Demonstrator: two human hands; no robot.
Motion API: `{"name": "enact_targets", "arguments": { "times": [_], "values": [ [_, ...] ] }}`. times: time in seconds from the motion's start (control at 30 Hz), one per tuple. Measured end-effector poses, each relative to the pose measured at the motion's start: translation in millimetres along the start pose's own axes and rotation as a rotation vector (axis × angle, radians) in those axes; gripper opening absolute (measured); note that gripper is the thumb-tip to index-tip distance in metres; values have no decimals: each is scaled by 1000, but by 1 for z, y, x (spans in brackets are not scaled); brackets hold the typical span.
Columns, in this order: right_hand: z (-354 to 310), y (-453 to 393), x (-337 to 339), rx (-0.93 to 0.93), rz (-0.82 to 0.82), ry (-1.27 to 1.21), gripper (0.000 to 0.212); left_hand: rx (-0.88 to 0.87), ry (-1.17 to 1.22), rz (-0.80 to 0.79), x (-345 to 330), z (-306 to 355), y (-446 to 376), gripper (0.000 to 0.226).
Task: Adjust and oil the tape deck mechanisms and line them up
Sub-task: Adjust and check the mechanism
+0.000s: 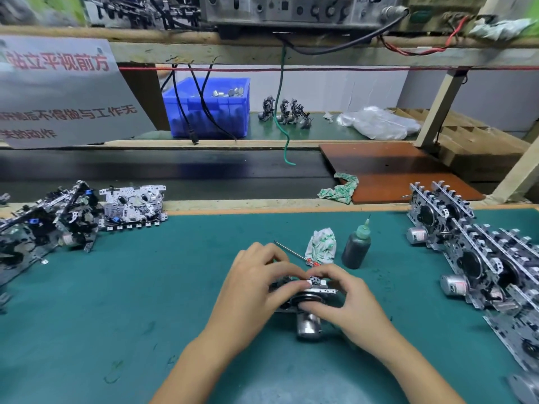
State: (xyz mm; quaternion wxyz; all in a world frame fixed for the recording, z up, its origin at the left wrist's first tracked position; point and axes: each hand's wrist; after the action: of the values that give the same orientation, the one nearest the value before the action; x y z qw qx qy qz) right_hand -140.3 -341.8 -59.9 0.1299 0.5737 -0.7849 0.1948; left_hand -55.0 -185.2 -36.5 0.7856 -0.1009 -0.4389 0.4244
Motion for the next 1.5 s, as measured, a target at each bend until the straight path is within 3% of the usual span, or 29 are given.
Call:
{"name": "enact_targets", "arguments": {
  "times": [0.23, 0.63, 0.77, 0.9, 1.07, 1.23, 1.4, 1.5],
  "values": [
    [-3, -5, 4, -34, 22, 127, 31, -25, 54, 17, -6, -1, 1, 13],
    [-6, -3, 5, -6, 39, 211, 32, 26, 130, -15, -6, -3, -3, 11],
    [6, 11, 7, 90, 163, 385, 45, 48, 128, -4, -7, -3, -3, 12],
    [16, 23, 10, 267, 292, 753, 38, 47, 122, -6, -8, -2, -3, 12],
    [19, 25, 14, 322, 266, 875, 38, 59, 132, -3, -8, -2, -2, 12],
    [12, 20, 20, 270, 186, 808, 30, 78, 132, -8, -8, -1, -2, 15],
    [1, 4, 18, 65, 10, 280, 40, 85, 139, -10, -7, 0, -1, 14],
    [3, -1, 10, 59, -3, 173, 36, 93, 141, -14, -7, -1, -1, 13]
  ]
}}
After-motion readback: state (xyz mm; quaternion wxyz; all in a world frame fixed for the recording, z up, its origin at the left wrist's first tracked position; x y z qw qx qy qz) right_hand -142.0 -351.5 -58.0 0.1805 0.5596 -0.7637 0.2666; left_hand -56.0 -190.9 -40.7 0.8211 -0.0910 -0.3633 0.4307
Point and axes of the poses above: each hand's wrist, its own y-axis away from the middle knuckle, its own x-axis out of the back of the hand, z = x × y, and after that the axes turned 3 degrees about y, right-handed
